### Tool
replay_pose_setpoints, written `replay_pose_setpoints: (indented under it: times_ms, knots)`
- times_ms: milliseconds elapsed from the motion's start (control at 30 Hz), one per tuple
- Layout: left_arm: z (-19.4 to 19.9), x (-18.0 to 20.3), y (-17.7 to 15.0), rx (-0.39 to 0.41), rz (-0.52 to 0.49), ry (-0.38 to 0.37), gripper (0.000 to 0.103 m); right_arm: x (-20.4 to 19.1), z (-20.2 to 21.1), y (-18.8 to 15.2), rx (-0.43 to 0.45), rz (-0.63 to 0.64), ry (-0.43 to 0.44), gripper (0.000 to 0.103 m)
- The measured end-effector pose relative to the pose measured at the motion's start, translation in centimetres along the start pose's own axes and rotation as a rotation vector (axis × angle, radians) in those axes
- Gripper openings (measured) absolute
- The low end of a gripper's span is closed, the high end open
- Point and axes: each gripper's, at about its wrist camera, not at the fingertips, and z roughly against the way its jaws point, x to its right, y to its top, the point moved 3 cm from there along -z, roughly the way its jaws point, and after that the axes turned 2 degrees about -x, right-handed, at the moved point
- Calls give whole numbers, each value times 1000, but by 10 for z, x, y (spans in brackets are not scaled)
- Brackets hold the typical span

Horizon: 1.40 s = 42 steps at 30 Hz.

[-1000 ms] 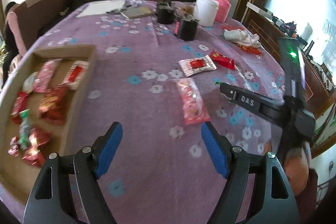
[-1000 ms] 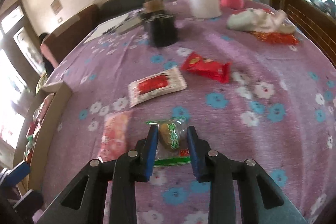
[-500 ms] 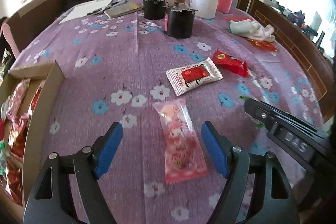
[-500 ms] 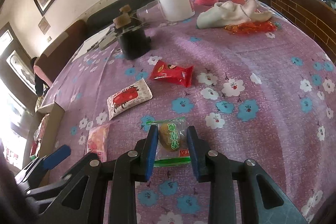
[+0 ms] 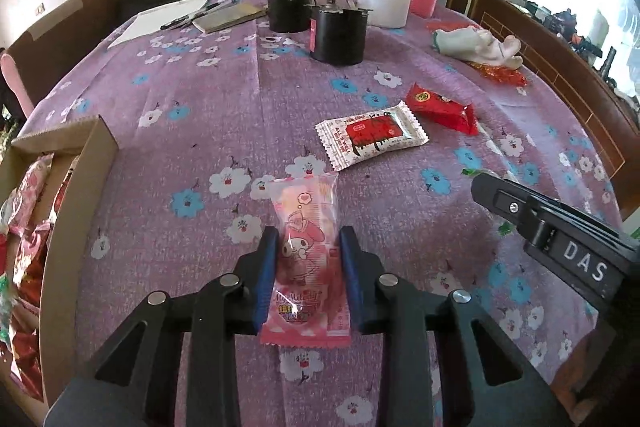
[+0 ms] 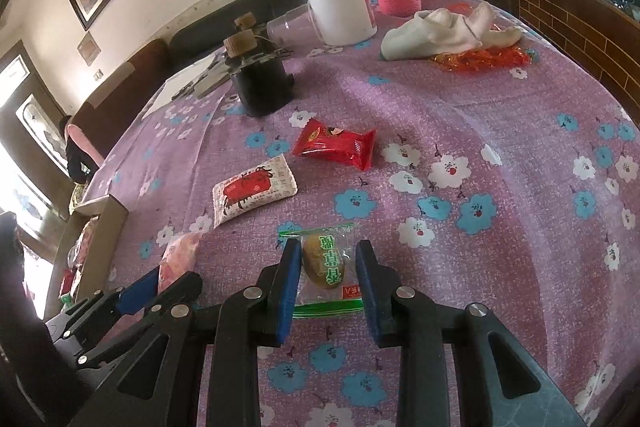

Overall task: Organize snacks
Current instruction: 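Grasp the pink cartoon-printed packet with the left gripper, then carry the pink packet and green cake over the tray with both grippers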

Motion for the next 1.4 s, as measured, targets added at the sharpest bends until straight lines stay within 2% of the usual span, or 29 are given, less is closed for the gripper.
replay_pose_setpoints:
  times_ms: [367, 733, 1400]
  knots:
    - [37, -8, -6, 43, 38, -59, 27, -10, 1, -3, 11, 27, 17, 29]
    - [63, -21, -20, 86, 36, 1, 27, -18, 2, -6, 19, 60, 15, 29]
    - [90, -48, -42, 110, 73, 8, 28, -43, 8, -16, 63, 156, -25, 29]
